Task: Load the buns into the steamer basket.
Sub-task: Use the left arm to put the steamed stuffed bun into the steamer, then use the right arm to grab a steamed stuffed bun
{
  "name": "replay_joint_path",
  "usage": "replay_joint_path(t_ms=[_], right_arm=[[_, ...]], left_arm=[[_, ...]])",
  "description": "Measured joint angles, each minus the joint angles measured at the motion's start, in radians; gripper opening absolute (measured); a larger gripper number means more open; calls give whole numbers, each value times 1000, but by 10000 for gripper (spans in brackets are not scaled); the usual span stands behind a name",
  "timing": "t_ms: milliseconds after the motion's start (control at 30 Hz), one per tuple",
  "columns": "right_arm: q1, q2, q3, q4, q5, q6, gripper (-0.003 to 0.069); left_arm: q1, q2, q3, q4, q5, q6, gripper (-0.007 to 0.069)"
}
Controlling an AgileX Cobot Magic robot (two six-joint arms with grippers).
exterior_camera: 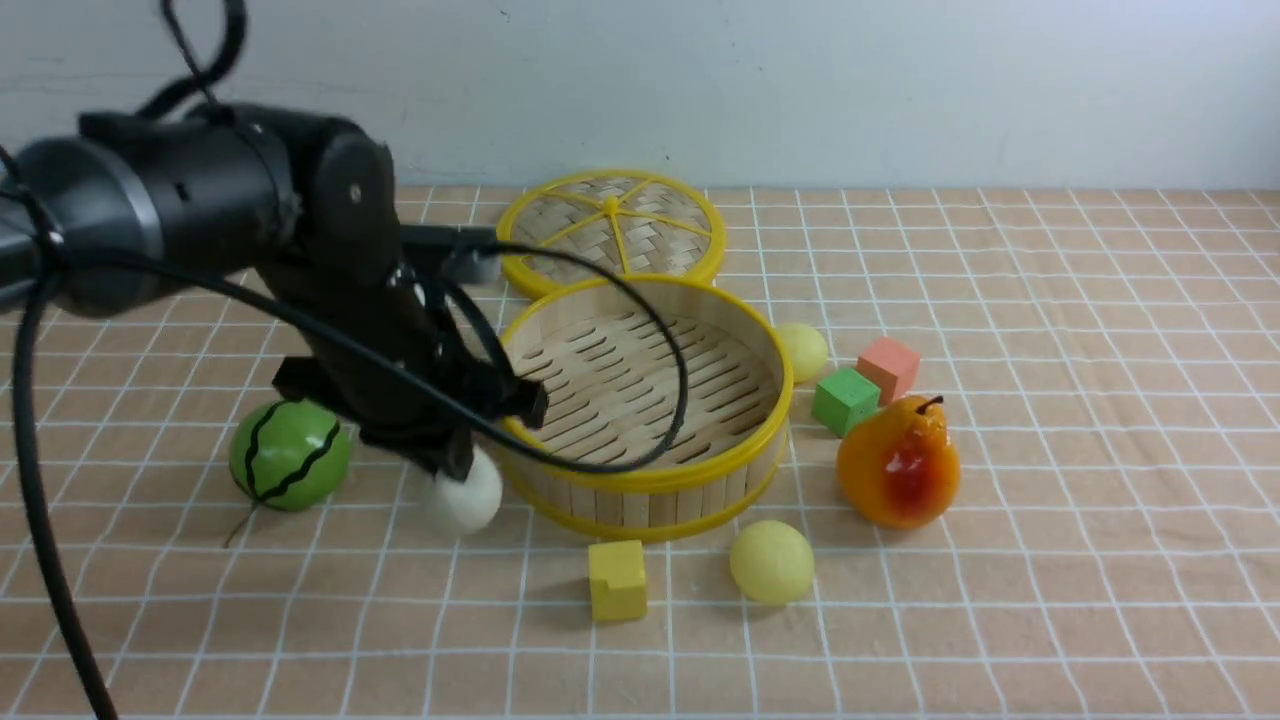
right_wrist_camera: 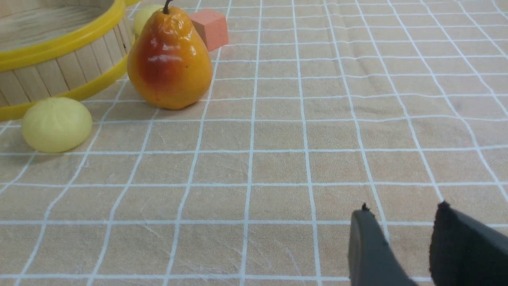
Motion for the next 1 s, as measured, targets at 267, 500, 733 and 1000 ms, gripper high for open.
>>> replay_joint_path(t_ms=[267, 500, 733, 1000], right_arm=[[0, 0, 0, 0, 0, 0, 239], [0, 0, 0, 0, 0, 0, 239], [0, 0, 0, 0, 0, 0, 239], [0, 0, 0, 0, 0, 0, 239]], left_arm=[[-1, 120, -205, -71, -81, 114, -11], [-1, 361, -363, 22, -95, 105, 27], [-1, 421, -426, 36, -95, 78, 309], [-1, 306, -435, 33, -18, -3, 556]])
